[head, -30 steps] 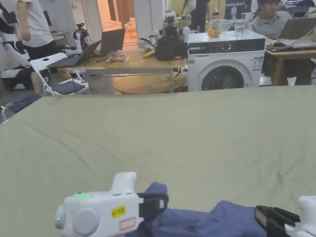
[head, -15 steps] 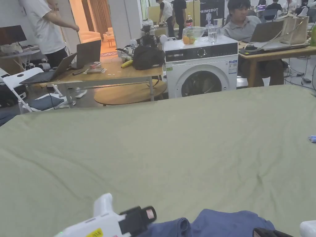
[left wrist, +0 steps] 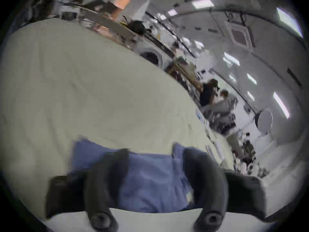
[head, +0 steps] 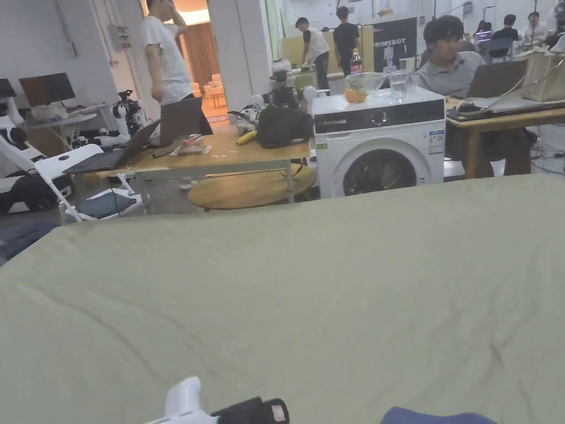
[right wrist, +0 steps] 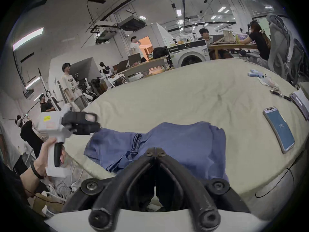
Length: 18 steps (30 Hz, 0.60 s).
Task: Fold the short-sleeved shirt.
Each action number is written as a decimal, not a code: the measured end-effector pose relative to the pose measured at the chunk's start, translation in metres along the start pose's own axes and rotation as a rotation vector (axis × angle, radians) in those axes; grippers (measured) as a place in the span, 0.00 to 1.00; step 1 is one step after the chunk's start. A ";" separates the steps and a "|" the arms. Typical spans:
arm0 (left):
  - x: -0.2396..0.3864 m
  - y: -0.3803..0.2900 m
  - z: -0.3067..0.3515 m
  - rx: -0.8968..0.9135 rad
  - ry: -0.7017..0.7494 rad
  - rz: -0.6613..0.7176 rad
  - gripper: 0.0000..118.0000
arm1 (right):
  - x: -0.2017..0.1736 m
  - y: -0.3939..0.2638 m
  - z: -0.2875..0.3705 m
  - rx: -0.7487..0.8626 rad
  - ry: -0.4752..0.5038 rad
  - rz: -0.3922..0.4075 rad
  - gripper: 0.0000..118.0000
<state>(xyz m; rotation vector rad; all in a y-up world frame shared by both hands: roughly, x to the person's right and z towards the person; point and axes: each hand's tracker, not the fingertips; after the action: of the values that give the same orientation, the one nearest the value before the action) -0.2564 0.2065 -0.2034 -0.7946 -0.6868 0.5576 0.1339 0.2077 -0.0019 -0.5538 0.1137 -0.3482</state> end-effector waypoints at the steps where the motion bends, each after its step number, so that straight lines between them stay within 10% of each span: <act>1: -0.015 0.005 0.015 0.011 0.015 0.043 0.66 | 0.000 0.001 -0.004 -0.012 0.016 -0.004 0.00; 8: -0.086 -0.020 0.018 -0.008 -0.014 0.306 0.66 | -0.016 0.010 -0.016 -0.033 0.060 0.011 0.00; 12: -0.094 -0.049 -0.027 -0.052 -0.146 0.455 0.09 | -0.018 0.012 -0.009 -0.026 0.068 0.006 0.00; 18: -0.072 -0.034 0.016 0.142 -0.118 0.426 0.05 | -0.007 0.018 0.001 -0.004 0.043 -0.010 0.00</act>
<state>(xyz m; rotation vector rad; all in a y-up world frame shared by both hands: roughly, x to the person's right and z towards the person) -0.3086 0.1451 -0.1924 -0.7823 -0.5791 1.0354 0.1325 0.2250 -0.0101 -0.5507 0.1532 -0.3697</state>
